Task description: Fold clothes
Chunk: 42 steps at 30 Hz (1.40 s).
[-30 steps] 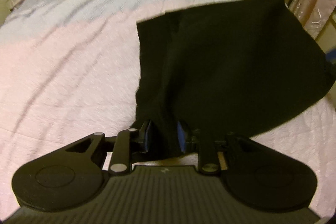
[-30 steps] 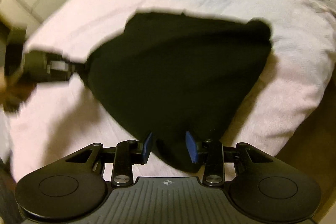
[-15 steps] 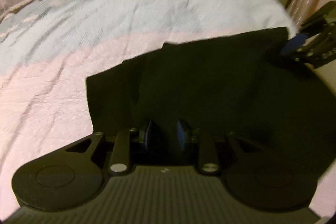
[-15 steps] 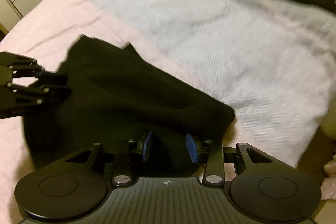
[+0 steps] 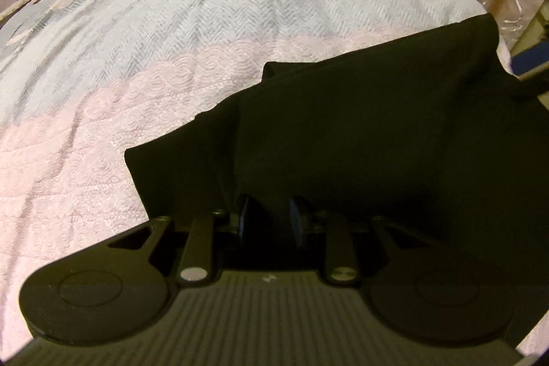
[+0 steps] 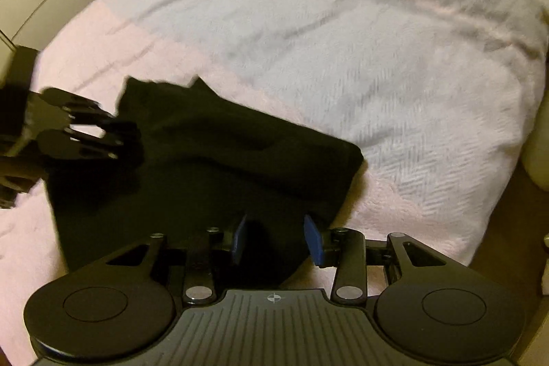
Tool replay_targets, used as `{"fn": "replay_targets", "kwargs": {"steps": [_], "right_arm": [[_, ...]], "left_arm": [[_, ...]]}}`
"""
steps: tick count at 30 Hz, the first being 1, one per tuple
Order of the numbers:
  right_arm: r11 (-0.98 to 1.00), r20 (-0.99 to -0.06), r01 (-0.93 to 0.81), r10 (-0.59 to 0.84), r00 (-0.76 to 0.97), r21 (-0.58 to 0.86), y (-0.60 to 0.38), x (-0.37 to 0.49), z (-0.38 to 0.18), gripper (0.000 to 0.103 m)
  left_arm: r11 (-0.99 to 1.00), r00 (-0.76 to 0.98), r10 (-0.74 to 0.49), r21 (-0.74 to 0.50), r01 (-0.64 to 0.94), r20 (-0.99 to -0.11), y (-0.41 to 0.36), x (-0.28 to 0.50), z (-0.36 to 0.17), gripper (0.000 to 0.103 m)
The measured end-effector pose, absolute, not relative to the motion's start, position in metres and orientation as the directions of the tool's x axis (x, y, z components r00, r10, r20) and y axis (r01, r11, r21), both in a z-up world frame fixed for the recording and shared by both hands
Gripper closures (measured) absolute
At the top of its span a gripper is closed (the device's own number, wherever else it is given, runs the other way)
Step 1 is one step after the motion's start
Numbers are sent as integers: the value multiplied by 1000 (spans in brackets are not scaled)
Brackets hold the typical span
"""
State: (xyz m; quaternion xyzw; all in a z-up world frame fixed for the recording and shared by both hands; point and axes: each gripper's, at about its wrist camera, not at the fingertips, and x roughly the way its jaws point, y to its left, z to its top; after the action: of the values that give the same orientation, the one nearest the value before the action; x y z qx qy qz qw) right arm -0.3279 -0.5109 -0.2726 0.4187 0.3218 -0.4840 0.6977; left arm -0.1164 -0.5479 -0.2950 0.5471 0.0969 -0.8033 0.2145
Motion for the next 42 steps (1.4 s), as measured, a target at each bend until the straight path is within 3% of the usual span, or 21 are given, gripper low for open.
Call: {"fn": "replay_targets", "kwargs": {"steps": [8, 17, 22, 23, 27, 37, 42], "right_arm": [[288, -883, 923, -319, 343, 254, -457, -284, -289, 63], [298, -859, 926, -386, 337, 230, -417, -270, -235, 63], [327, -890, 926, -342, 302, 189, -396, -238, -264, 63], [334, -895, 928, -344, 283, 165, -394, -233, -271, 62], [396, -904, 914, -356, 238, 85, -383, -210, -275, 43], [284, -892, 951, -390, 228, 119, -354, -213, -234, 43], [264, -904, 952, -349, 246, 156, -363, -213, -254, 43]], "left_arm": [[-891, -311, -235, 77, 447, -921, -545, -114, -286, 80], [-881, -365, -278, 84, 466, -889, -493, -47, -227, 79], [-881, -330, -287, 113, 459, -899, -458, -24, -247, 78], [-879, -326, -292, 118, 463, -899, -456, -25, -252, 78], [-875, -317, -319, 148, 462, -893, -453, -30, -259, 78], [-859, -294, -366, 200, 471, -883, -427, 9, -231, 78], [-838, -266, -358, 183, 514, -895, -437, 14, -249, 78]]}}
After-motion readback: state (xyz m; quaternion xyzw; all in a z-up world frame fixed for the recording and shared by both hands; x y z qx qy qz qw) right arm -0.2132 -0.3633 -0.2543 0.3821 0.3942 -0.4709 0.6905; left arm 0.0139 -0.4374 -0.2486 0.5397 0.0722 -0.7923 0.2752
